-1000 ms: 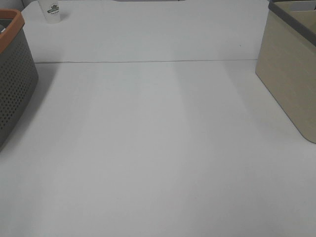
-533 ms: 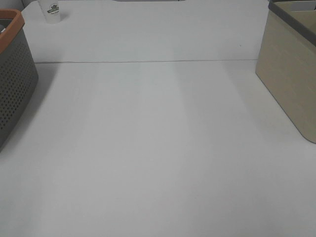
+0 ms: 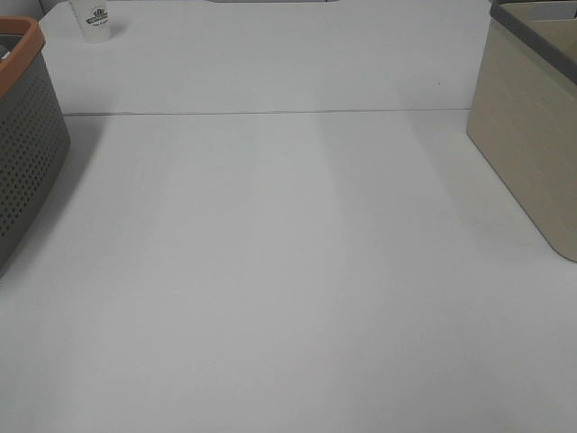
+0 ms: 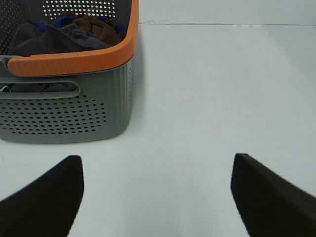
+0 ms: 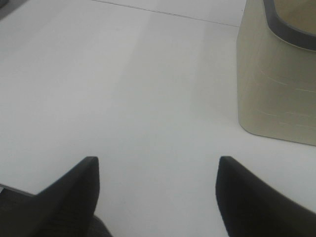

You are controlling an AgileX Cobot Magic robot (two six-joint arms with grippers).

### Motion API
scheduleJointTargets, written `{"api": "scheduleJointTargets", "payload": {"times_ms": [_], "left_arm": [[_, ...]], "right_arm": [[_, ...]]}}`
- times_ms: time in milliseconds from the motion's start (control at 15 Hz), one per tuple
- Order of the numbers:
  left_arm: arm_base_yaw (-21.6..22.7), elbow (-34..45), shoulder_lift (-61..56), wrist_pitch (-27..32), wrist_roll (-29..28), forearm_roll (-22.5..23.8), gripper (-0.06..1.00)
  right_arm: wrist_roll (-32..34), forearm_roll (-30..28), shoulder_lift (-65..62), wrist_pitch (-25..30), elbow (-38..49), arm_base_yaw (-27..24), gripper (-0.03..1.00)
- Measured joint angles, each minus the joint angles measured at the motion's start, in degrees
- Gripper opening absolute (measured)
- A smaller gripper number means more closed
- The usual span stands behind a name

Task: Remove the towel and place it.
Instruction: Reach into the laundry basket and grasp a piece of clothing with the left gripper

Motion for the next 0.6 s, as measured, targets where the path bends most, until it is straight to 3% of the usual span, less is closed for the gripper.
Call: {"api": "scheduleJointTargets", "payload": {"times_ms": [267, 600], "left_arm": [[0.0, -0.69, 0.0, 0.0, -2.75, 0.46, 0.76], [0.0, -4.98, 7.16, -1.49, -14.38, 11.8, 0.75]], "right_arm": [[0.0, 0.0, 0.0, 0.0, 0.0, 0.0, 0.67], [0.0, 0.0, 0.0, 0.0, 0.0, 0.0, 0.67]]}}
